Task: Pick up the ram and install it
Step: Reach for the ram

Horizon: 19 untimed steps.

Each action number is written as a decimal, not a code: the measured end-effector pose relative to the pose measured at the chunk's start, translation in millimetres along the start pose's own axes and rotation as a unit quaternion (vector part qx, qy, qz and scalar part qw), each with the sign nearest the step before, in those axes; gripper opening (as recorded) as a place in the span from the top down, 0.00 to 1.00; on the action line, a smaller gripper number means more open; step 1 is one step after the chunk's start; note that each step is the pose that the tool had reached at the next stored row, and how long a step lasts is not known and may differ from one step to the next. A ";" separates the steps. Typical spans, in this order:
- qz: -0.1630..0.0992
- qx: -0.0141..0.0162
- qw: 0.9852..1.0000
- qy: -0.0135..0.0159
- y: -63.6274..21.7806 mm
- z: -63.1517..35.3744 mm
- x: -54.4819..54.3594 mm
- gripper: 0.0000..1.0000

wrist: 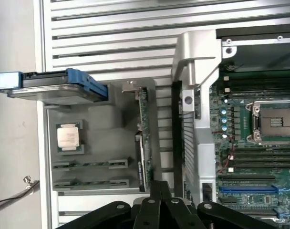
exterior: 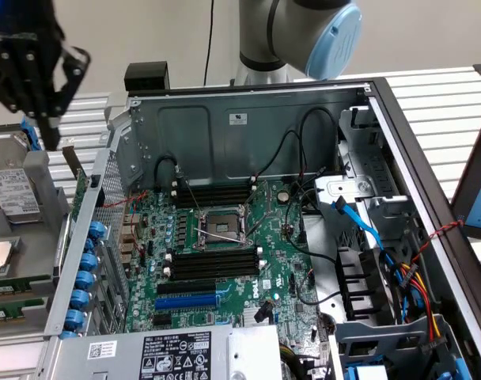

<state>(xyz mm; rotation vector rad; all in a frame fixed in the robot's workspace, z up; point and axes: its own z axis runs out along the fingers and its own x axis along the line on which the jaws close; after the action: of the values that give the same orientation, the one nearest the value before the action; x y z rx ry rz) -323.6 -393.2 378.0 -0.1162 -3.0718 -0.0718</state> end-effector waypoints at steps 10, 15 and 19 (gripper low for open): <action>0.000 0.000 1.000 -0.006 -3.6 5.9 45.2 0.89; 0.000 -0.001 1.000 -0.007 -5.5 10.2 67.8 0.89; 0.000 -0.001 1.000 -0.008 -7.1 14.8 85.6 0.89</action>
<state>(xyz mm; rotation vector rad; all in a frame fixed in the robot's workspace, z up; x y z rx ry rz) -410.3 -393.2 368.8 -0.1161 -3.0883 -0.0731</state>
